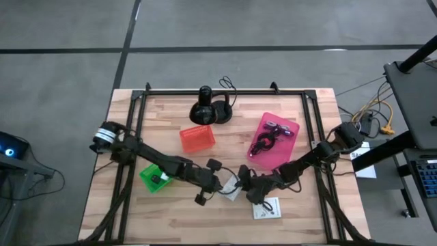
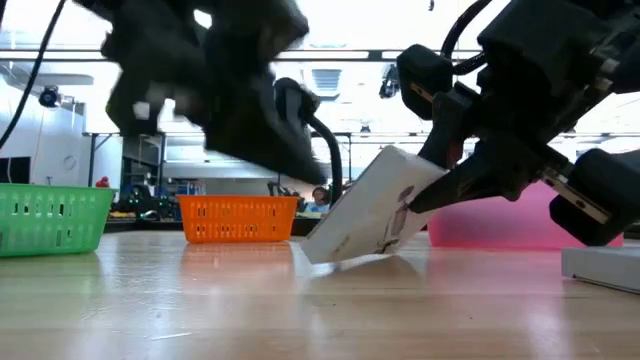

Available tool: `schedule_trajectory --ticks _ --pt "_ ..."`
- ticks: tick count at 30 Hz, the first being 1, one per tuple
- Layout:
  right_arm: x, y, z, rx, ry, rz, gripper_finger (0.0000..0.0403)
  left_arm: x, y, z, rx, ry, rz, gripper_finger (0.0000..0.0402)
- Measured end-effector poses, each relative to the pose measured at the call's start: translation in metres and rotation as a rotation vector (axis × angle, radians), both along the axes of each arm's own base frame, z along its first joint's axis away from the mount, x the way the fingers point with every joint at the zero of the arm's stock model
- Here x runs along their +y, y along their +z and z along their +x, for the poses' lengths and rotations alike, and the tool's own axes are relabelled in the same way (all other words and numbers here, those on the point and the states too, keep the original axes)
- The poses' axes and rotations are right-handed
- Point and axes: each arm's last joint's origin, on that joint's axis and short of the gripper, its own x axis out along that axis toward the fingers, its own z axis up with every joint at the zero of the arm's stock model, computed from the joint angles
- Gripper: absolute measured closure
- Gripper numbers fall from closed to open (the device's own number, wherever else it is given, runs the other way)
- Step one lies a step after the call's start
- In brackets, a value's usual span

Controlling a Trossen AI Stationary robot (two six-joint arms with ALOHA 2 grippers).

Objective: Pick and place items into bin
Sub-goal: Put the left card reader box into the orange bin

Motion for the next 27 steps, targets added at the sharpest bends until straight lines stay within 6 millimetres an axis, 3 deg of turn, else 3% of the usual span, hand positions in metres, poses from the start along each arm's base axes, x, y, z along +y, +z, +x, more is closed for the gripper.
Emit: schedule_trajectory --ticks 8,16,27 --pt "-0.001 0.003 0.000 -0.034 -0.067 -0.019 0.0363 -0.001 0.046 -0.016 -0.117 0.005 -0.024 0.0400" --pt "0.000 0.005 -0.001 -0.082 -0.171 -0.080 0.0363 0.001 0.075 -0.034 -0.233 0.154 0.038 0.0400" --pt "0.000 0.018 0.005 -0.235 -0.253 -0.144 0.0364 0.004 0.091 -0.057 -0.195 0.242 -0.005 0.0400"
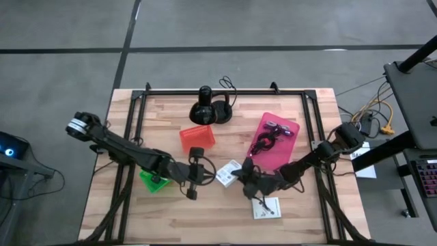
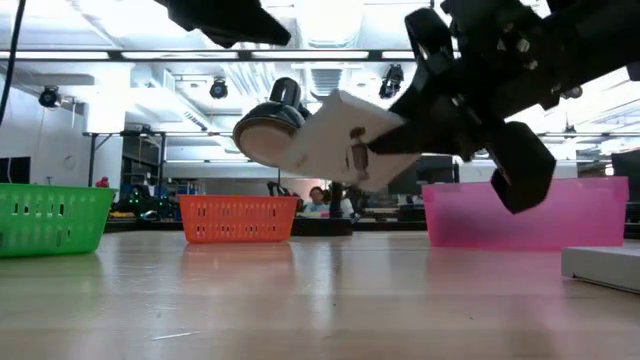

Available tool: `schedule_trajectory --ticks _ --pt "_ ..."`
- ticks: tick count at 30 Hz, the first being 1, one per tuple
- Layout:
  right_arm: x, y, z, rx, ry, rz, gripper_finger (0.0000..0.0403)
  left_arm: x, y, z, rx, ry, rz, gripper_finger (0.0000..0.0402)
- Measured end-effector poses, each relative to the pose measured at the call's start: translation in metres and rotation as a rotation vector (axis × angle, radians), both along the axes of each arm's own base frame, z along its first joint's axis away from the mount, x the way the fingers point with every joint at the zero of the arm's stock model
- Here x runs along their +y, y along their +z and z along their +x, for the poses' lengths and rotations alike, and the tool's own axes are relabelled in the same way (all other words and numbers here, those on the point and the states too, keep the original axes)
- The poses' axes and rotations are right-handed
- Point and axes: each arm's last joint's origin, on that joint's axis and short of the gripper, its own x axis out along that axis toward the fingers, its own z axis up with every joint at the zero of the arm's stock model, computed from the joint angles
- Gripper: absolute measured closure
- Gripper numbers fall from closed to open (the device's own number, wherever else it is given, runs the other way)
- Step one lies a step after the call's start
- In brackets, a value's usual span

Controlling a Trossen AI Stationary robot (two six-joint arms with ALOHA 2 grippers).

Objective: Pick and place items into bin
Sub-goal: Put the left card reader box into the orange bin

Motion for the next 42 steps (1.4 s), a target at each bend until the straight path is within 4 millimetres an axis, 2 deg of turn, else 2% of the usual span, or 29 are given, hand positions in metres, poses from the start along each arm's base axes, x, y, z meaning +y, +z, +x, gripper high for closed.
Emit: schedule_trajectory --ticks 9,16,21,29,35,42 --pt "-0.004 0.007 0.005 -0.050 0.011 -0.045 0.0364 0.004 0.005 -0.012 0.006 0.126 -0.031 0.0400" --pt "-0.015 0.010 0.011 -0.080 -0.021 -0.040 0.0364 0.007 0.021 -0.039 -0.042 0.170 -0.070 0.0400" --pt "-0.019 0.010 0.014 -0.082 -0.010 -0.026 0.0364 0.016 0.020 -0.065 -0.079 0.160 -0.078 0.0400" --pt "-0.025 0.018 0.019 -0.145 -0.002 -0.031 0.0364 0.033 -0.005 -0.097 -0.169 0.174 -0.126 0.0400" --pt "-0.036 0.023 0.026 -0.193 0.031 -0.006 0.0365 0.039 -0.029 -0.107 -0.267 0.177 -0.132 0.0400" --pt "-0.050 0.033 0.044 -0.232 -0.017 0.003 0.0365 0.043 -0.059 -0.115 -0.340 0.187 -0.145 0.0400"
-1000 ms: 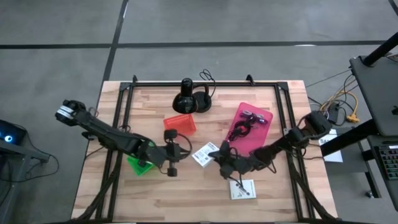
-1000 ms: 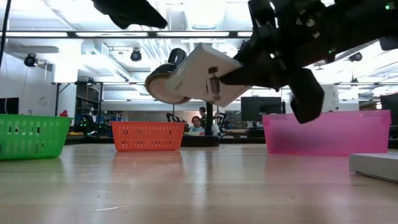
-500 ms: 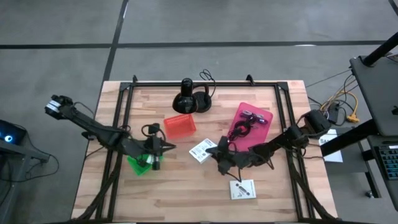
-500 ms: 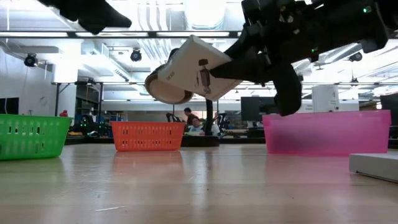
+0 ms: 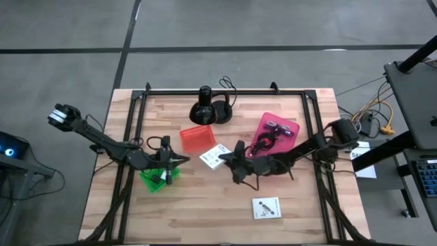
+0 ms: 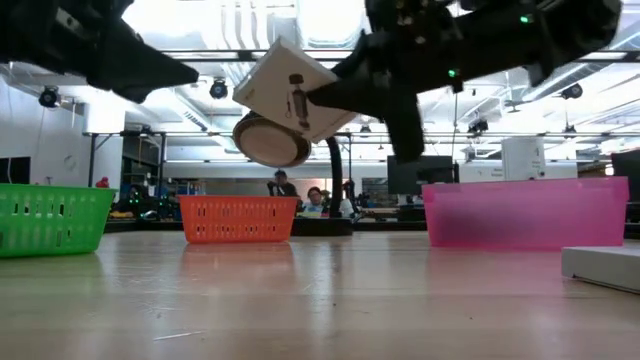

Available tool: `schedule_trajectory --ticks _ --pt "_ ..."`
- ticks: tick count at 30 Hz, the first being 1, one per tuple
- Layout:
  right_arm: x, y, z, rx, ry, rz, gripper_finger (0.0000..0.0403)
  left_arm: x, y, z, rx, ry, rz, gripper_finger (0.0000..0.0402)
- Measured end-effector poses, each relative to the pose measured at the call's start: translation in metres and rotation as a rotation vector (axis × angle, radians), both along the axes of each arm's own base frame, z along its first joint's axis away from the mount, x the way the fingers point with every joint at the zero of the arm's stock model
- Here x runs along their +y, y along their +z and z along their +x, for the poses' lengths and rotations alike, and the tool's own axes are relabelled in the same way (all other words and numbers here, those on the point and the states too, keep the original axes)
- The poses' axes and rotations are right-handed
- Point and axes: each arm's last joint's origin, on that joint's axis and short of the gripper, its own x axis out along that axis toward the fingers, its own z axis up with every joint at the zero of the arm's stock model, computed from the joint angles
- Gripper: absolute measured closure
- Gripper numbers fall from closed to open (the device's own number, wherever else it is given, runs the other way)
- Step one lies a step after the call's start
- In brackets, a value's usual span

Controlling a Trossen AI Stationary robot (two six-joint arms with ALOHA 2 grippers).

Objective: Pick and place items into bin
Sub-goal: Put the left card reader box into the orange bin

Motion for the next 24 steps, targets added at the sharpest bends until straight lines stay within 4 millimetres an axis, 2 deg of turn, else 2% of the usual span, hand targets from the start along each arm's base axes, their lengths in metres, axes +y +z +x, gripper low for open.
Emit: schedule_trajectory --ticks 5,10,18,24 --pt "-0.003 0.008 0.016 -0.021 -0.019 0.009 0.0365 0.001 0.004 -0.007 -0.031 -0.018 0.034 0.0400" --pt "-0.004 0.005 0.030 -0.003 -0.043 0.026 0.0365 -0.003 -0.001 -0.017 -0.005 -0.075 0.127 0.0400" --pt "-0.006 -0.005 0.048 0.044 -0.090 -0.061 0.0365 -0.002 -0.006 -0.041 -0.168 -0.153 0.193 0.0400" --pt "-0.013 -0.014 0.068 0.059 -0.142 -0.103 0.0364 0.005 -0.009 -0.052 -0.231 -0.158 0.161 0.0400"
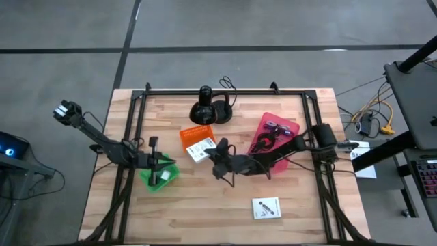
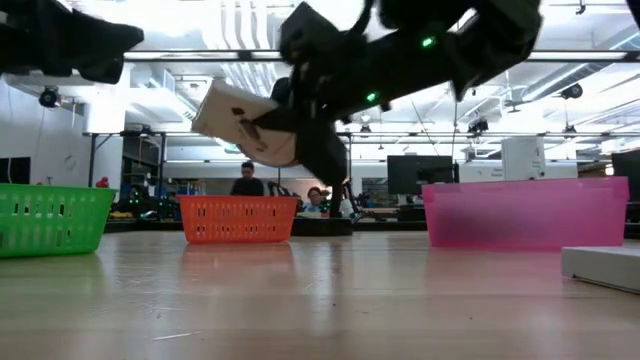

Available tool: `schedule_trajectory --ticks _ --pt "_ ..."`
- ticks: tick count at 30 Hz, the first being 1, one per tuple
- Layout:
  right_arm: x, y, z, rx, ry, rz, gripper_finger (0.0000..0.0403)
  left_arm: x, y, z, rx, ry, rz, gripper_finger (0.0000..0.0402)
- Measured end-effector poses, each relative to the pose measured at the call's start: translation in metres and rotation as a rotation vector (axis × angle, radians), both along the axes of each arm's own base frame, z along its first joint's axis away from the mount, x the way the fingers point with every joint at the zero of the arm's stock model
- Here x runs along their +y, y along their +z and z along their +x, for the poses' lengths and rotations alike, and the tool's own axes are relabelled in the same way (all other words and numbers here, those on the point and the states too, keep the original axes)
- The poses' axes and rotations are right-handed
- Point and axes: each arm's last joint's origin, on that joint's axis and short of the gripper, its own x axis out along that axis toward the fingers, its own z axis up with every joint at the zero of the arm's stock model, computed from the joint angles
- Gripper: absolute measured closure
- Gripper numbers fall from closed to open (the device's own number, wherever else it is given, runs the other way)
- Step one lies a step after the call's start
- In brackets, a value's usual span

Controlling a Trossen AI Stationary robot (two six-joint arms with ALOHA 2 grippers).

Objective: Pick and place items into bin
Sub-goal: Put the left card reader box into the orange bin

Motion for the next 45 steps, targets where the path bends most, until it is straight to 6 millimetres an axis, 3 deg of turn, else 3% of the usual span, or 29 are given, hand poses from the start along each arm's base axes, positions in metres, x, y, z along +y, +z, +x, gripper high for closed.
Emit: schedule_trajectory --ticks 11,22,41,45 --pt "-0.026 -0.005 0.028 -0.004 -0.074 -0.001 0.0364 0.003 -0.003 -0.004 -0.009 0.001 -0.006 0.0400" --pt "-0.046 -0.007 0.034 0.043 -0.108 0.066 0.0364 0.002 -0.004 -0.003 -0.005 0.001 -0.004 0.0400" --pt "-0.064 0.004 0.046 0.100 -0.178 0.203 0.0364 0.002 -0.004 -0.003 -0.004 0.001 -0.003 0.0400" --pt "-0.063 0.001 0.045 0.135 -0.129 0.226 0.0364 0.002 -0.004 -0.003 -0.004 0.001 -0.003 0.0400"
